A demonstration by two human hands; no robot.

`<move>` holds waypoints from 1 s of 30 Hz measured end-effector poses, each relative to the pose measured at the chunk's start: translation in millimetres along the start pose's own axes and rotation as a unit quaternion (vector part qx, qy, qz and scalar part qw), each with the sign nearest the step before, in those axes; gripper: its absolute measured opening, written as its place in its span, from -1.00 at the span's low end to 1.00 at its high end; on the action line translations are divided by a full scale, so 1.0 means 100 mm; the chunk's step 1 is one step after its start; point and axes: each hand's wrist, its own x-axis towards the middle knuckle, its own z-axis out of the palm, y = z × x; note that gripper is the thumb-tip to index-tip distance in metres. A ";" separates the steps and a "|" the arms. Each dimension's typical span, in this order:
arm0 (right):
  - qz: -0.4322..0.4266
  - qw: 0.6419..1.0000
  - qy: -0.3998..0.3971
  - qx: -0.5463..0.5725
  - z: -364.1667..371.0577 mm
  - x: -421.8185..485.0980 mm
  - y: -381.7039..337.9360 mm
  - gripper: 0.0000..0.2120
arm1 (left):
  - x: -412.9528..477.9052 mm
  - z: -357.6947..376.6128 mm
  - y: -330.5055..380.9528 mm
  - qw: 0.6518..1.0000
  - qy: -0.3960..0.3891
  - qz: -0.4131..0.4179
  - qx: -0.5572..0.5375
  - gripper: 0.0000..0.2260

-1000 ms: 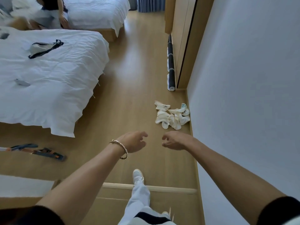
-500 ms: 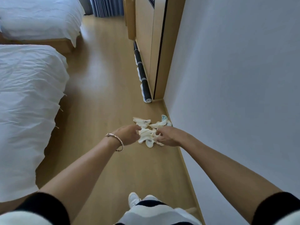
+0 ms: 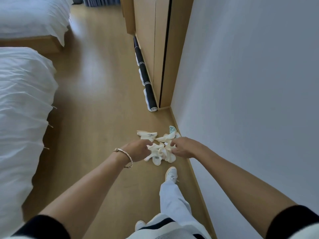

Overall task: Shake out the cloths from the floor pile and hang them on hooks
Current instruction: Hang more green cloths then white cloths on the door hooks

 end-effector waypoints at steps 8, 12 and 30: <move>-0.045 0.999 -0.008 0.024 -1.08 1.07 0.22 -0.61 | 1.17 -0.83 0.21 0.999 0.025 -0.037 0.014 -0.62; -0.044 0.999 -0.011 0.029 -1.55 1.49 0.46 -0.58 | 1.81 -1.16 0.43 0.999 0.044 -0.022 0.005 -0.62; 0.048 0.987 -0.057 0.142 -1.39 3.31 1.05 -0.66 | 3.65 -0.77 -0.07 1.000 -0.021 0.005 0.006 -0.63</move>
